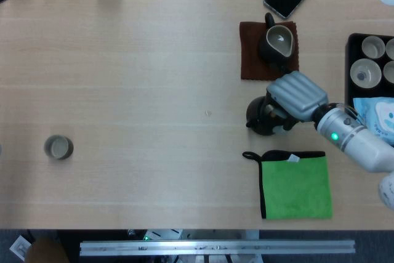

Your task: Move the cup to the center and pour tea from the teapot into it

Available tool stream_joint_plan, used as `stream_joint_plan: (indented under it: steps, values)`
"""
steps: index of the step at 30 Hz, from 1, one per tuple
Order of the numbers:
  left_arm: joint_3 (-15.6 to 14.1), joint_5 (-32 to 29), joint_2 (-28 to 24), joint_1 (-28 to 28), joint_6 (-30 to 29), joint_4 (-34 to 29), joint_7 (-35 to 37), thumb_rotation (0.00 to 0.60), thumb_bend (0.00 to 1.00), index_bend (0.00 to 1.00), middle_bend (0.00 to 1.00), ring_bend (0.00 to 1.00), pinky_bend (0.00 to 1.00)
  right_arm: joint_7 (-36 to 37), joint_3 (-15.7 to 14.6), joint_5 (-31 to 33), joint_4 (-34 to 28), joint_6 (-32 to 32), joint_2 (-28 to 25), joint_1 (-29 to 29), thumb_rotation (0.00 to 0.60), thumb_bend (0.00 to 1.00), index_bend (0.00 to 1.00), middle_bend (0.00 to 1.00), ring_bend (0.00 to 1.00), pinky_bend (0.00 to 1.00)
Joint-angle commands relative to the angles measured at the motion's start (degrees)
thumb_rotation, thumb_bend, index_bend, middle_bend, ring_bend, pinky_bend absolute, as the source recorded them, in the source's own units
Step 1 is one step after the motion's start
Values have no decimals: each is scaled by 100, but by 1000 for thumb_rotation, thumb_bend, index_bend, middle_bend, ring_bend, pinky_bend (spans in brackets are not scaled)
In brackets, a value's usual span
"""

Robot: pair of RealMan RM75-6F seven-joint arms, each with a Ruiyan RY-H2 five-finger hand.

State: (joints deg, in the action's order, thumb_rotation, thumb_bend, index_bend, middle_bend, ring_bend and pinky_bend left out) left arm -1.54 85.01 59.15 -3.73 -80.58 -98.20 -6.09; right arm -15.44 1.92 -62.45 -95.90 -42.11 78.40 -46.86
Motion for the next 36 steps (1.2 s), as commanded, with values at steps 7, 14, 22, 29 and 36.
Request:
stream_joint_plan:
  steps: [7, 14, 22, 29, 36]
  values:
    - [-8, 23, -9, -14, 7, -78, -70, 600, 342, 211, 191, 106, 27, 499, 179, -161, -126, 104, -321, 10, 581, 0, 975, 918, 844, 1]
    - [-8, 32, -17, -25, 12, -109, -76, 600, 342, 211, 190, 106, 27, 859, 281, -508, -179, -4, -536, 84, 400, 0, 994, 922, 846, 0]
    - [-8, 52, -4, -32, 5, -88, -76, 600, 342, 211, 191, 106, 27, 670, 265, -730, -260, -295, -651, 167, 383, 0, 1000, 946, 870, 7]
    - [-17, 71, -11, -20, -19, -68, -38, 600, 342, 211, 191, 105, 27, 357, 256, -841, -344, -697, -556, 291, 388, 31, 1000, 963, 882, 14]
    - [-13, 88, 2, -33, -13, -35, -7, 600, 342, 211, 191, 106, 27, 260, 220, -1031, -383, -927, -494, 401, 387, 170, 1000, 964, 884, 15]
